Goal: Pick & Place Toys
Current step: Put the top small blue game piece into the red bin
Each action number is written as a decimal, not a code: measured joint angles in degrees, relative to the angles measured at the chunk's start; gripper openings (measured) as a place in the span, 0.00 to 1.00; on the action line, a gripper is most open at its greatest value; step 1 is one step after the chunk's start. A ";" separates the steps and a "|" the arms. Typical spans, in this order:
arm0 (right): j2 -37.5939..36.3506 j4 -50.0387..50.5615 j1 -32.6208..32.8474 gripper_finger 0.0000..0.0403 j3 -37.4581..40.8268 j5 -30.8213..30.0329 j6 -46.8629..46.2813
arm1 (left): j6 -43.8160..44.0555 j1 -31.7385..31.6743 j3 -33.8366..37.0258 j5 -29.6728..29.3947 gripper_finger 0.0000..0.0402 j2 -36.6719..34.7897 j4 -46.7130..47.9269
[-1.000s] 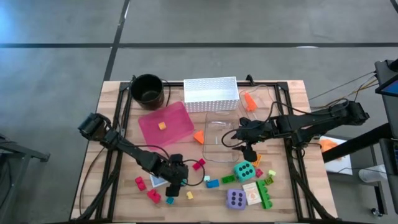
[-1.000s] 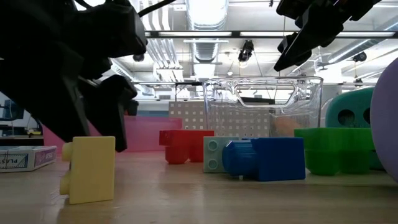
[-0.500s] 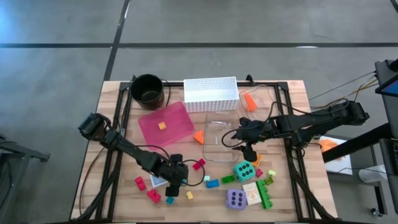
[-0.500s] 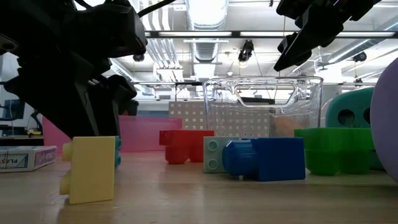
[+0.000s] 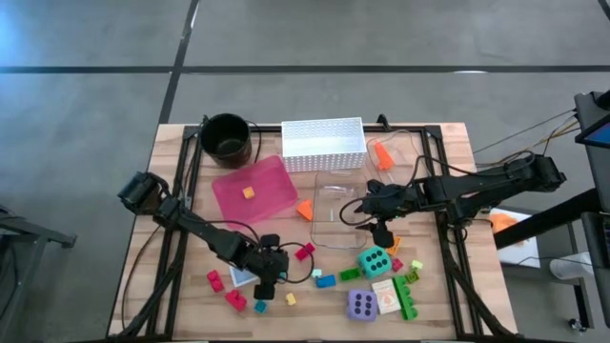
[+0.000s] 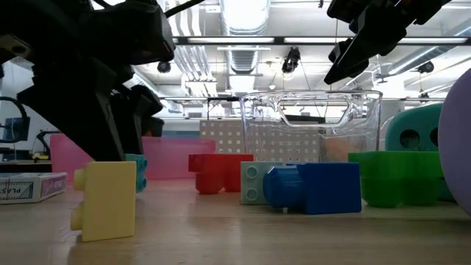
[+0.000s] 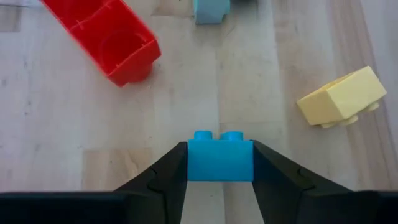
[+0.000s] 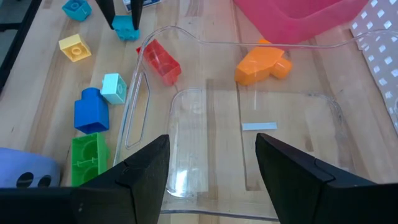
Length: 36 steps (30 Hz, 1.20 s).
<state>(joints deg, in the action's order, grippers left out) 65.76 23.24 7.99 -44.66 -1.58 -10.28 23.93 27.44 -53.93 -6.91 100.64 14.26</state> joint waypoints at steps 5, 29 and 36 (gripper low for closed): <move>0.00 -0.01 0.00 0.59 0.00 0.00 0.00 | -0.07 -1.93 0.00 -0.22 0.38 -3.61 5.27; 0.00 -0.12 0.00 0.59 0.00 -0.04 1.14 | -8.89 -21.06 0.73 -31.49 0.38 -27.40 20.58; 0.00 -0.15 0.00 0.59 0.00 -0.04 1.33 | -1.23 -30.10 8.20 -16.67 0.38 -27.29 16.89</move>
<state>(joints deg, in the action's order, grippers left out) 65.76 23.09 7.99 -44.66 -1.63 -8.95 22.70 -2.66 -45.73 -23.59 73.34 31.15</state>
